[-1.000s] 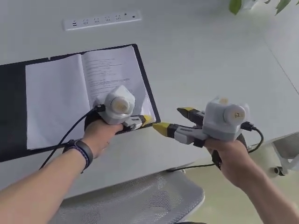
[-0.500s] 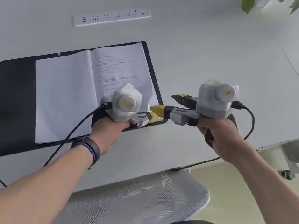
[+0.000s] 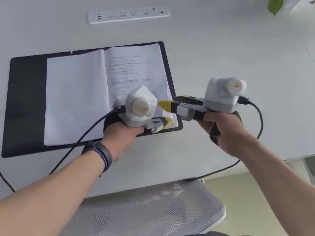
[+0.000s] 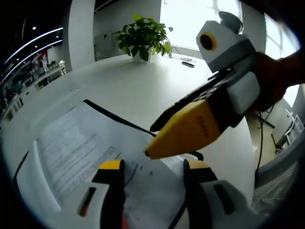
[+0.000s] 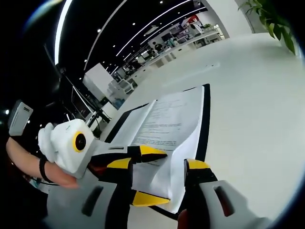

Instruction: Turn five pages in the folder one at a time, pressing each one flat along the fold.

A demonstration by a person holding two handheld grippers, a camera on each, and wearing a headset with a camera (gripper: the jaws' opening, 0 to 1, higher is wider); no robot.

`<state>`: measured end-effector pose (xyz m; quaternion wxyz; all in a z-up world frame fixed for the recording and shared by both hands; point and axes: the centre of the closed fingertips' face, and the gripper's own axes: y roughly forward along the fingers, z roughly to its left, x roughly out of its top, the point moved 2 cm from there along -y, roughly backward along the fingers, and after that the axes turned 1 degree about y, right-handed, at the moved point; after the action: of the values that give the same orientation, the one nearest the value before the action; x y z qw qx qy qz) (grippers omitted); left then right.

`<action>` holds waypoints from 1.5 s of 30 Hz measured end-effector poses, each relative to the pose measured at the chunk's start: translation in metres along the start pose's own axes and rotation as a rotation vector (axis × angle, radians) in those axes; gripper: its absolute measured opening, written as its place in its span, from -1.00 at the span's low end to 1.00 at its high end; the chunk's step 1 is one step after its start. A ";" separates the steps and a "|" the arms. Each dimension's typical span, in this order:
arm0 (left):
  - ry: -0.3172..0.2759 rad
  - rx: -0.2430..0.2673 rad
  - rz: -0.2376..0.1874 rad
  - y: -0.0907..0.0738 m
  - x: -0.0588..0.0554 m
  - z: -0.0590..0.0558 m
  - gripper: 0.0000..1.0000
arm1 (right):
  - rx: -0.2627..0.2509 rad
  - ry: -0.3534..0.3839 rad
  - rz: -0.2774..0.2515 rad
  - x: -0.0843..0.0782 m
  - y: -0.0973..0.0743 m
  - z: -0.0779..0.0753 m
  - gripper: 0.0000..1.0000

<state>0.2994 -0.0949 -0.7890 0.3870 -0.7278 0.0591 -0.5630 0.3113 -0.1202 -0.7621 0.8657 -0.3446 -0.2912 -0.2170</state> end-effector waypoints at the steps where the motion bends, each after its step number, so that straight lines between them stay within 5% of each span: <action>1: -0.001 0.000 0.000 0.001 0.000 0.000 -0.01 | -0.001 0.006 0.005 -0.001 0.002 -0.001 -0.23; 18: -0.017 -0.004 0.003 0.004 -0.003 0.003 -0.01 | -0.011 0.068 -0.003 -0.010 0.012 -0.007 -0.88; 33: -0.059 -0.029 0.015 -0.009 0.000 -0.002 0.19 | -0.030 0.114 -0.012 -0.014 0.006 -0.011 -1.00; 45: -0.055 -0.003 -0.013 -0.038 0.007 0.013 0.25 | -0.040 0.125 -0.027 -0.006 0.002 -0.005 -1.00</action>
<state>0.3000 -0.0658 -0.7605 0.3840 -0.7439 0.0446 -0.5452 0.3102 -0.1212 -0.7698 0.8720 -0.3436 -0.2371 -0.2556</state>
